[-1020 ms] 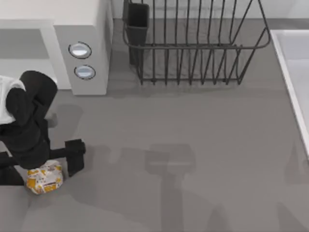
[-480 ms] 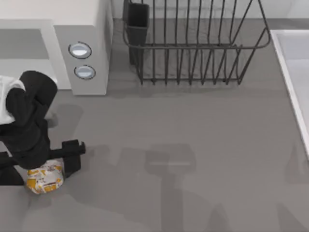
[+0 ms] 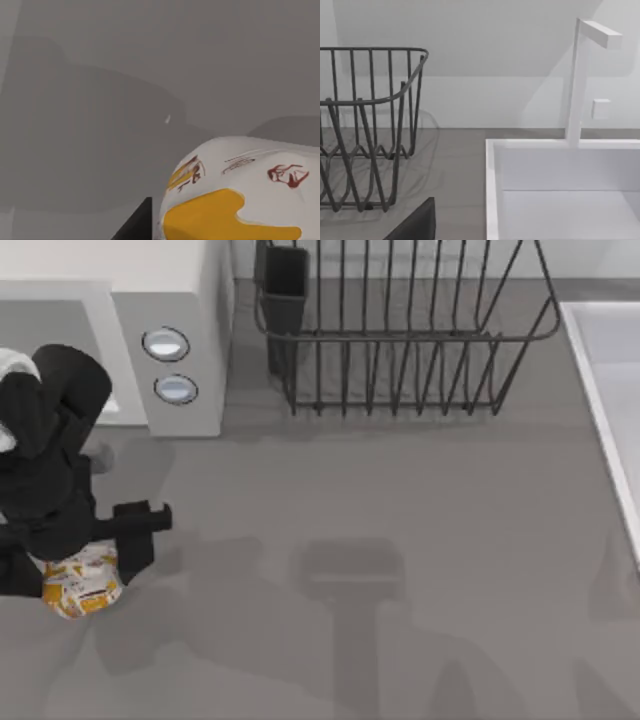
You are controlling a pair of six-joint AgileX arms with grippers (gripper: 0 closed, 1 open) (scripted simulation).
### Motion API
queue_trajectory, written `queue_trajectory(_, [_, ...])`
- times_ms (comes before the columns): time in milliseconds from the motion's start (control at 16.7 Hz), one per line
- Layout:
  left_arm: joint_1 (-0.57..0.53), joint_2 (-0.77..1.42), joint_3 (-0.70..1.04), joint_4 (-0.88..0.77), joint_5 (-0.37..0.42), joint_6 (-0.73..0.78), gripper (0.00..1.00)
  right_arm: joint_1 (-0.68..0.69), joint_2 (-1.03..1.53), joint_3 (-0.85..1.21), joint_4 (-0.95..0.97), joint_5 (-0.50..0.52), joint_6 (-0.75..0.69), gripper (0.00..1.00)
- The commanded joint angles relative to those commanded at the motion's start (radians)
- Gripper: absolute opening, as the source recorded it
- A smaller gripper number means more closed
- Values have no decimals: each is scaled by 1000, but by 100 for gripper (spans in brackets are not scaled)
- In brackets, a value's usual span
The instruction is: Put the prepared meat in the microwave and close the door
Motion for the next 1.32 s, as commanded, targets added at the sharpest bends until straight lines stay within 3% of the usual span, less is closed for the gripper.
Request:
queue_trajectory(300, [-1,-90,132,-227,0,-2,0,0,0,0,0,0,0,100])
queue_trajectory(720, [5,-98,142,-234,1,4,0,0,0,0,0,0,0,100])
queue_trajectory(1020, [81,-43,122,-24,27,78,0,0,0,0,0,0,0,100])
queue_trajectory(1320, [202,62,73,421,74,201,0,0,0,0,0,0,0,100])
